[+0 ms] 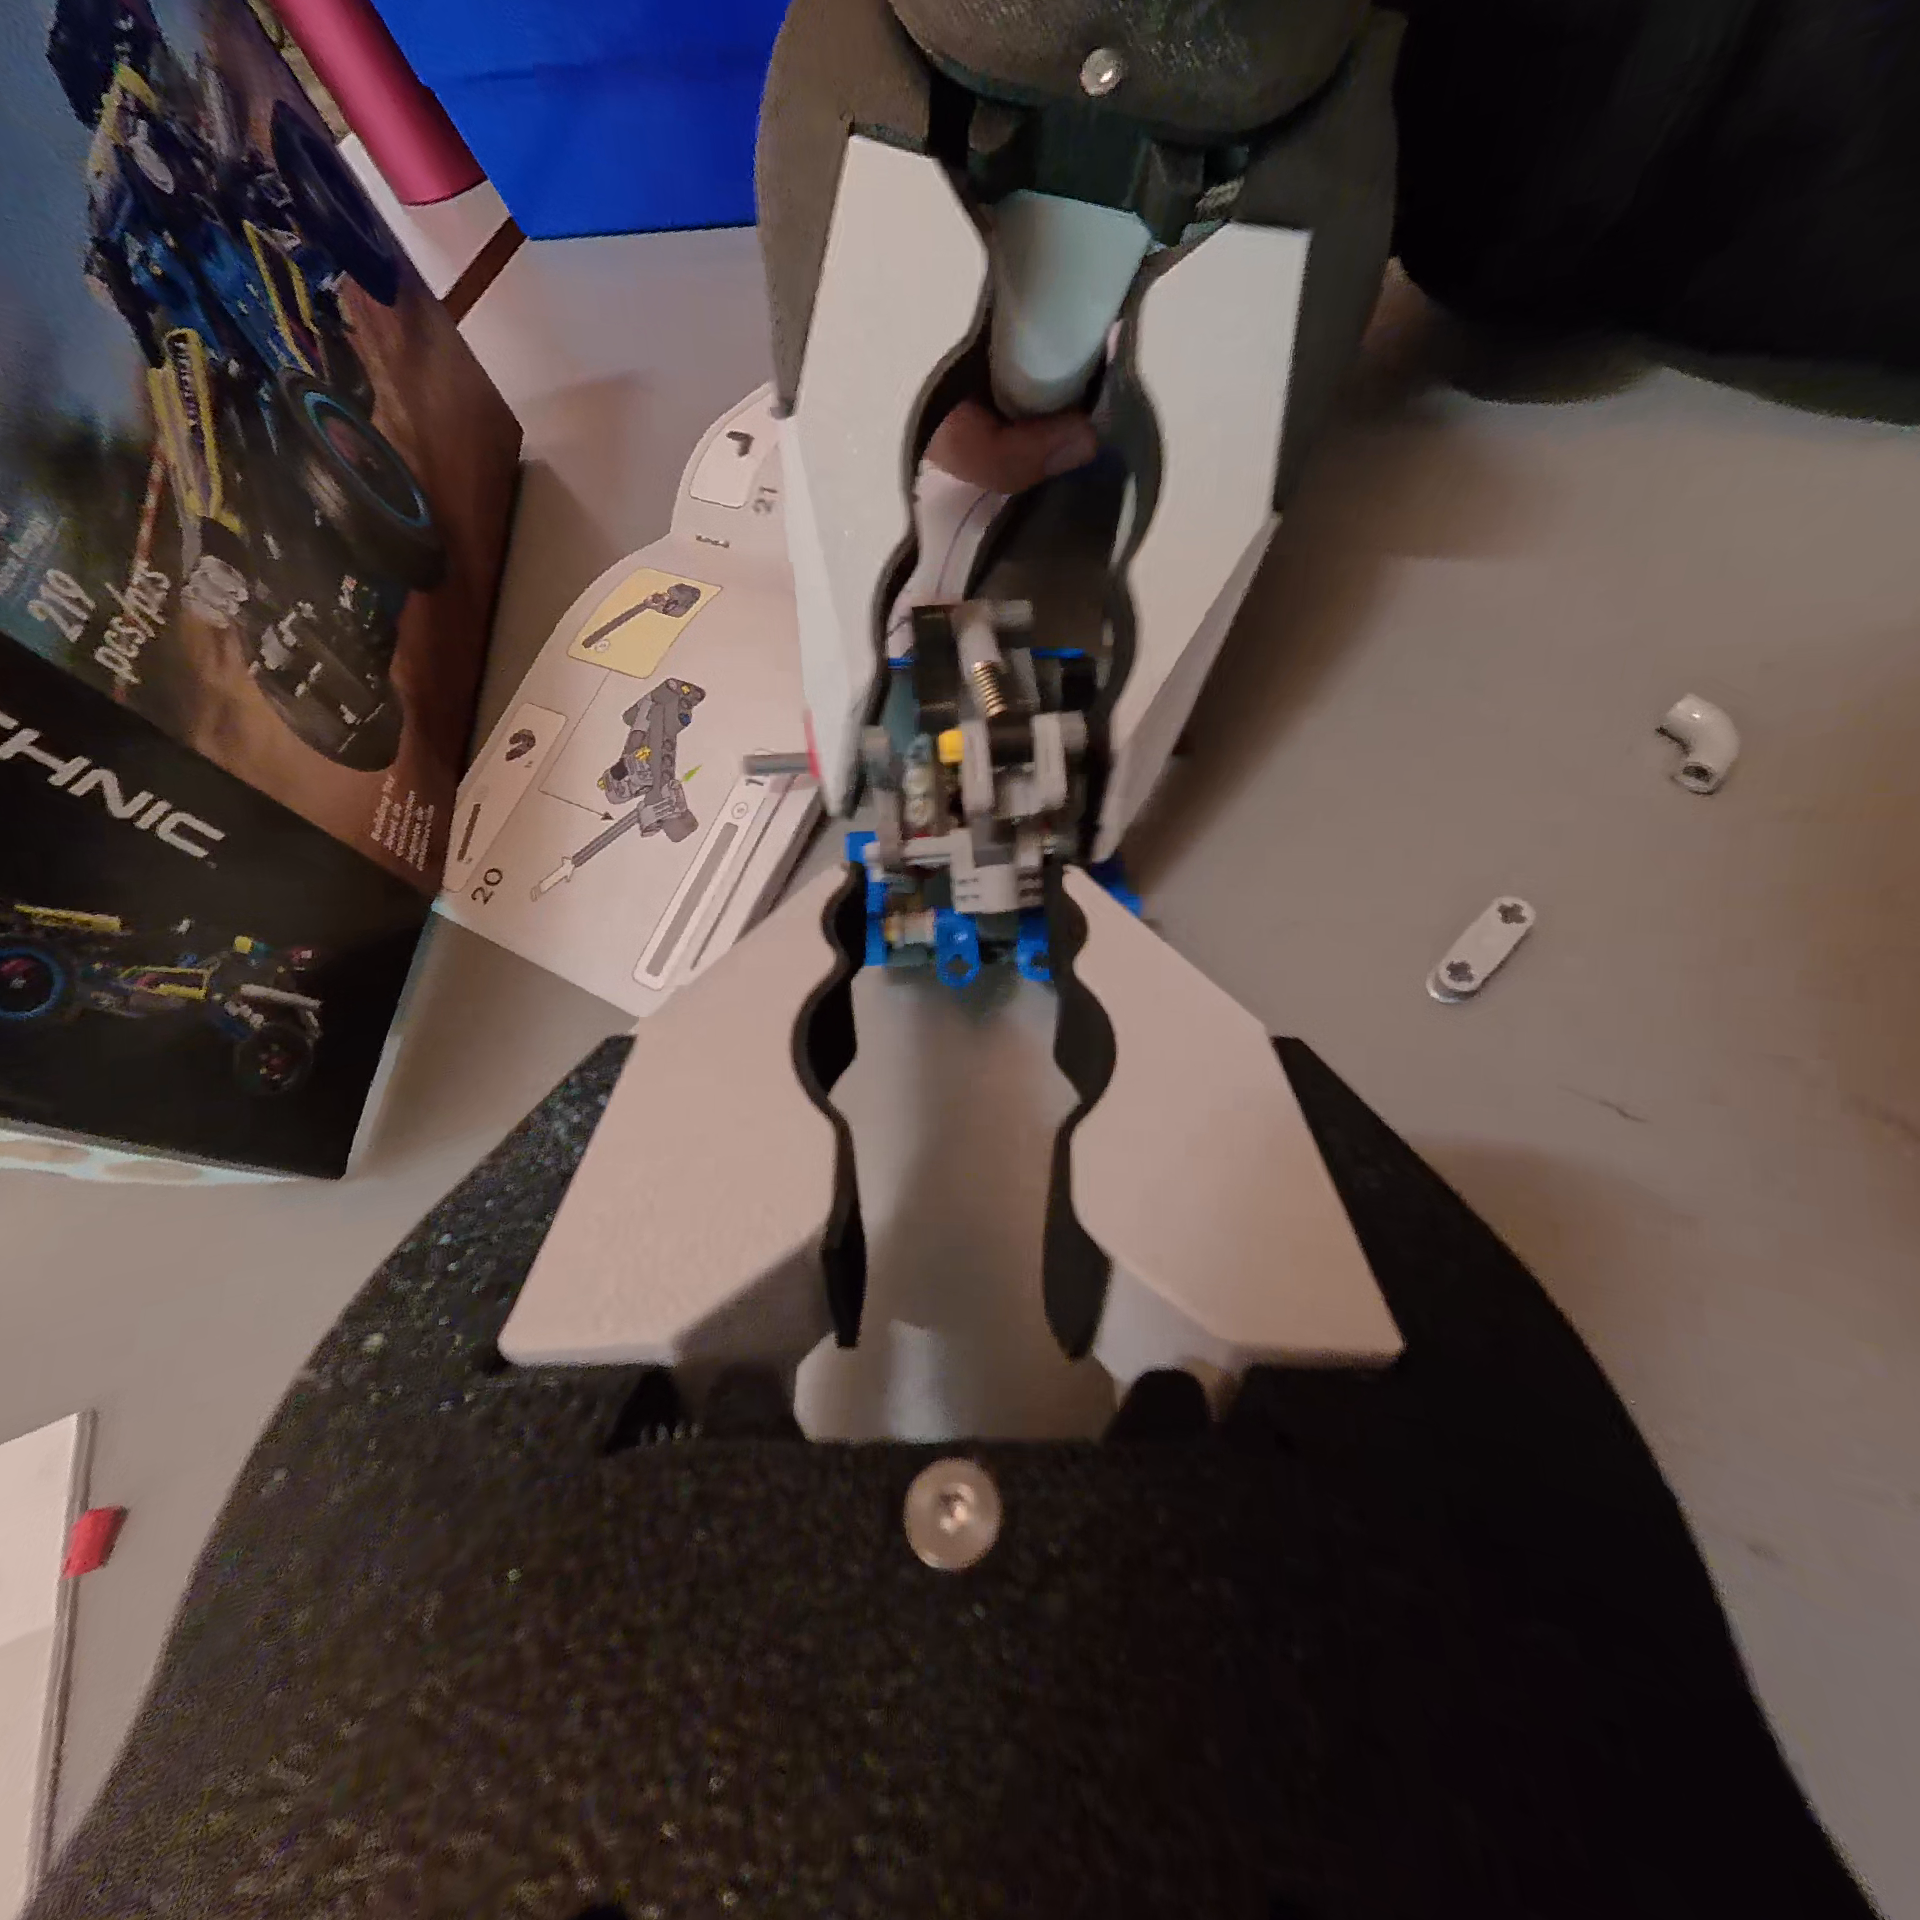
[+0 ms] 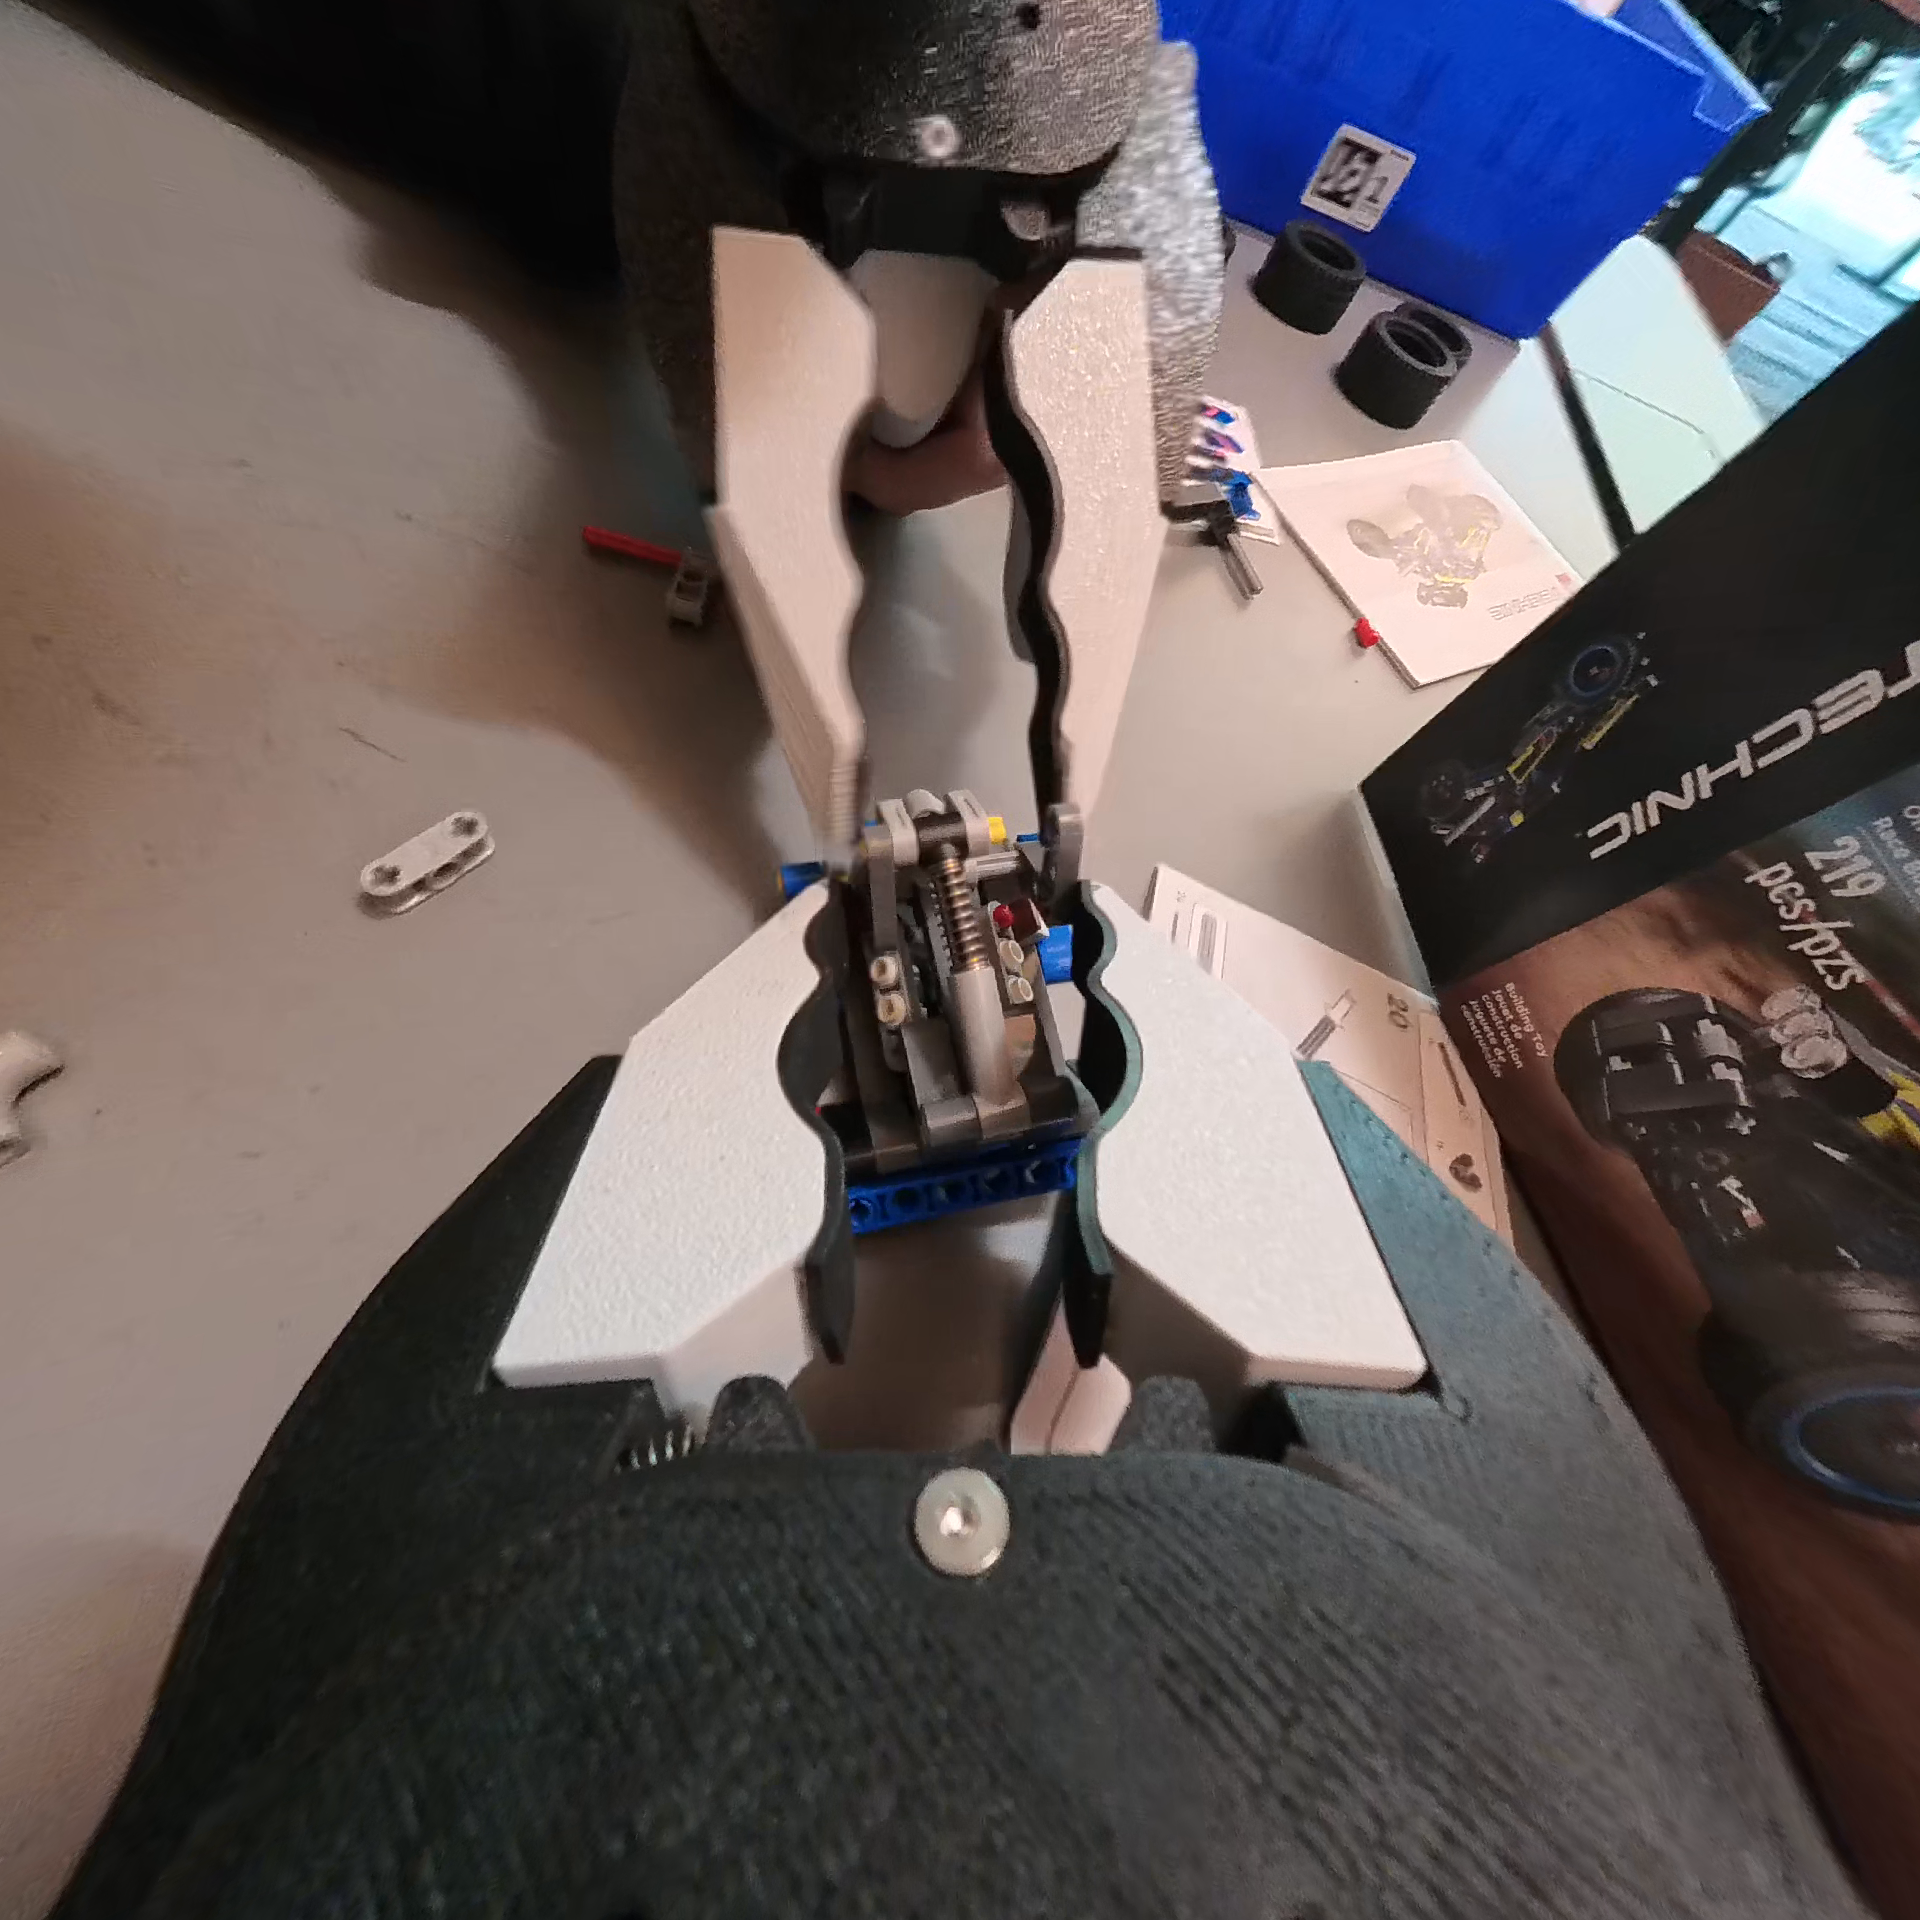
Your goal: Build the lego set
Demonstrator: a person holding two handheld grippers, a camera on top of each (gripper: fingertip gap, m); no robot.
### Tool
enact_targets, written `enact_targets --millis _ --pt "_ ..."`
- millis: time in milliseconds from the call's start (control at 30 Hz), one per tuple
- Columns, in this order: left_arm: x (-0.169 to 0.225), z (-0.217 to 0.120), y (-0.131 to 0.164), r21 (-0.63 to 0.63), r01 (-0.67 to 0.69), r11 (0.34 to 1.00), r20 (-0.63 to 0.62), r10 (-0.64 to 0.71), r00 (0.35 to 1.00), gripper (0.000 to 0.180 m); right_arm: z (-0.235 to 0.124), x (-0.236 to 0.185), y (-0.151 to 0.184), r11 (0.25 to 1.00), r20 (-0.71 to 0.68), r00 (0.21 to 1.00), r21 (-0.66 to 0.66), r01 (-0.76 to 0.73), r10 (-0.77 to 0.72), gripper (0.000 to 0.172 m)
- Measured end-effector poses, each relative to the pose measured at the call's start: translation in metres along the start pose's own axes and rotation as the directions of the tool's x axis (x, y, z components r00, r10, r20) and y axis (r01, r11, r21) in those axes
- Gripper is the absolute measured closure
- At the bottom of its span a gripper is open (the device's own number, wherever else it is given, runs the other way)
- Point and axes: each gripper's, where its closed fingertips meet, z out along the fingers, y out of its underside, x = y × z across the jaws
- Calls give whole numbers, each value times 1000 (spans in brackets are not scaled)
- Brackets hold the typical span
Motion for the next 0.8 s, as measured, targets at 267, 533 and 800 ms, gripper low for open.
enact_targets --millis 267,533,800 --pt "4 -2 -5 37 -30 999 -35 31 999 143 -17 -4 -2 1000 63 998 21 -12 11 129" --pt "5 2 -7 33 -35 999 -51 37 998 145 -6 -3 -1 1000 75 997 5 30 -30 135" --pt "7 2 -5 28 -50 998 -80 52 995 145 -4 -5 -2 999 78 997 40 22 -25 137"
